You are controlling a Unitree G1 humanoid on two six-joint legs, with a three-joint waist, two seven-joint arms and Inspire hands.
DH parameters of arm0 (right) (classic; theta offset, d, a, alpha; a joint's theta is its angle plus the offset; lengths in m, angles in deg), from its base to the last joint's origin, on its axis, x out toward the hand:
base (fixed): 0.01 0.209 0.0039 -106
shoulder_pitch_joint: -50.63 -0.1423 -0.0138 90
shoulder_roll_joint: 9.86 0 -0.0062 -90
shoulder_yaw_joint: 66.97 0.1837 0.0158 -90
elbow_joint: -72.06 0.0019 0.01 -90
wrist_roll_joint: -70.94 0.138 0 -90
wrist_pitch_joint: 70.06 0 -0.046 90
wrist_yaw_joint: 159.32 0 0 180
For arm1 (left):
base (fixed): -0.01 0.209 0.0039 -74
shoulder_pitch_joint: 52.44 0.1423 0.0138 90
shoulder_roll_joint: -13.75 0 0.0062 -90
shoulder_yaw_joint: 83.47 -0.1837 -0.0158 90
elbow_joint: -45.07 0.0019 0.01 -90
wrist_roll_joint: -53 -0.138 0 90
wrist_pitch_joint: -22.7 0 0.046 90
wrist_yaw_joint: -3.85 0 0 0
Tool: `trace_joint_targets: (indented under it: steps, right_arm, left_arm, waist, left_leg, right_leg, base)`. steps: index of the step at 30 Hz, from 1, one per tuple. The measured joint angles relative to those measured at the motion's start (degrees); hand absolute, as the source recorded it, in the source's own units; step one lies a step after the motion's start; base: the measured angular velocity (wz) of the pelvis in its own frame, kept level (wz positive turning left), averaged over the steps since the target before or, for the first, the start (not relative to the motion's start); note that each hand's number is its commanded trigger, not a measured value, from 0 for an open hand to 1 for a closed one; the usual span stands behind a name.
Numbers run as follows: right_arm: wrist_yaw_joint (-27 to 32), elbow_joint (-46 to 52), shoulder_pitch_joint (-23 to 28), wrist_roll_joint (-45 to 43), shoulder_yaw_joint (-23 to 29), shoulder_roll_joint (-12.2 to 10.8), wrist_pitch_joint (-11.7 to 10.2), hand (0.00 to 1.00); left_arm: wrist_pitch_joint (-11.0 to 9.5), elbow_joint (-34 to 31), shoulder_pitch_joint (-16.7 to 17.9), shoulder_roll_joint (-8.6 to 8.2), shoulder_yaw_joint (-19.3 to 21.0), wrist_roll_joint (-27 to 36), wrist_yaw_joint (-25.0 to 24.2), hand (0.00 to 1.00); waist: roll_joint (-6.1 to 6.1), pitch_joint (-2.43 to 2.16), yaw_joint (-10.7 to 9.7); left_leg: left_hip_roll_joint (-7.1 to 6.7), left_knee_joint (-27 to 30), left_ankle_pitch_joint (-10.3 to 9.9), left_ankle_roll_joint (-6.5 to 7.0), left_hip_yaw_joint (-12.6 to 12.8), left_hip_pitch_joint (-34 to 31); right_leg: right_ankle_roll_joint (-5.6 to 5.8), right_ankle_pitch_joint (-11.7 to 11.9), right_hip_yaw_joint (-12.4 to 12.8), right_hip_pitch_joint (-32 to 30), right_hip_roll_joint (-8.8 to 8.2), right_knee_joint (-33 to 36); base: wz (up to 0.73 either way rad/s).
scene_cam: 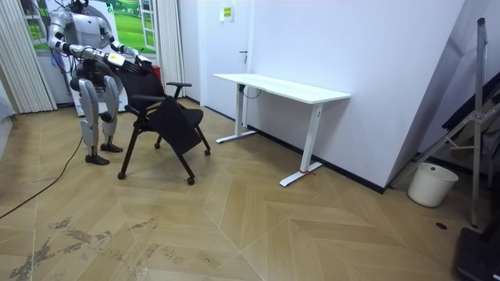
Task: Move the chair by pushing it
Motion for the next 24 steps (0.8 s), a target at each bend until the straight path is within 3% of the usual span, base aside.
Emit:
trace_joint_targets:
  steps: [13,24]
  right_arm:
    - [6.9,-4.2,2.0,2.6,-0.1,-0.2,-5.3,0.00]
    - [9.3,-4.7,2.7,0.8,0.1,0.2,-6.8,0.00]
  left_arm:
    - [-0.1,-1.0,0.4,0.21,-0.1,-0.9,-0.6,1.00]
    - [0.0,-1.6,0.4,0.32,-0.1,-1.1,-0.9,1.00]
  waist:
    - [0.09,0.03,-0.1]
    - [0.00,-0.02,-0.1]
  left_leg:
    - [-0.38,-0.4,0.0,0.00,-0.4,1.4]
    - [-0.54,-0.4,0.0,0.00,-1.0,1.5]
  right_leg:
    - [0.03,0.0,-1.8,1.4,-0.05,-0.2]
    - [0.04,0.0,-2.4,1.5,-0.10,-0.1]
  base:
    - [-0.01]
    - [0.00]
